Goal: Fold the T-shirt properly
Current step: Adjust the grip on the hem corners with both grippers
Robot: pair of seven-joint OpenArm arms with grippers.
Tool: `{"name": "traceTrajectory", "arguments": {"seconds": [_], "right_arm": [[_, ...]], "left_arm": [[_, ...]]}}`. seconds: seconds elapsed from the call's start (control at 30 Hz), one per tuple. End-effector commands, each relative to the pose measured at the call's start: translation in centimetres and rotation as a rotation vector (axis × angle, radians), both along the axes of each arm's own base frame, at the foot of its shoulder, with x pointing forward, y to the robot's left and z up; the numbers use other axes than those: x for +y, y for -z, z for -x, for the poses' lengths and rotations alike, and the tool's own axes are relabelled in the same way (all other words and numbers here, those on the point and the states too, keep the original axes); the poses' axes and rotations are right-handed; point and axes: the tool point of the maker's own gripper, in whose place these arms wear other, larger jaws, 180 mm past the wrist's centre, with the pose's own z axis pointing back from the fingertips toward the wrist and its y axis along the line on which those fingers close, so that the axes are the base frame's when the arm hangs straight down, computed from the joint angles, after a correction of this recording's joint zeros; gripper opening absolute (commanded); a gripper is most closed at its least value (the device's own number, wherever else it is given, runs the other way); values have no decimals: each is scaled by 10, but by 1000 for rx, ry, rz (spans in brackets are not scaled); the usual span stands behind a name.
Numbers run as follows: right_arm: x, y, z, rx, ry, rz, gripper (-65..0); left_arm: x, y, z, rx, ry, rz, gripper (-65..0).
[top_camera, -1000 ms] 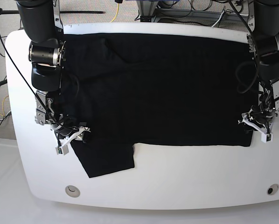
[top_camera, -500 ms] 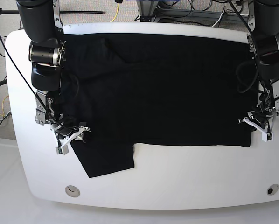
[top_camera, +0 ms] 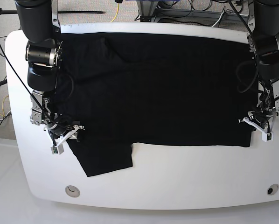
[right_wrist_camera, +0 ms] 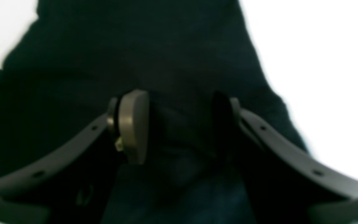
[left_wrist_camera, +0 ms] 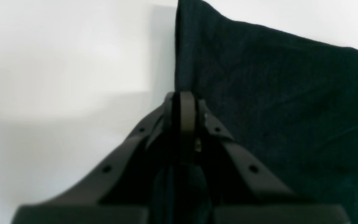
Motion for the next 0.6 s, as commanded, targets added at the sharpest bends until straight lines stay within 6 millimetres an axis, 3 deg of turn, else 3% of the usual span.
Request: {"name": "traceTrajectory", "arguments": {"seconds": [0.0,0.27,0.57], "right_arm": [[-46,-32,-20,-69,26,164,-327],[-65,-35,-23,-61,72,185,-326],[-62,-25,-22,-38,97,155,-321]], "left_arm": [[8,-19,-11,-44,0,-21,-650],[7,-19,-11,-45,3,-22,-650],[4,-15,-9,-38,6,-23,-650]]}}
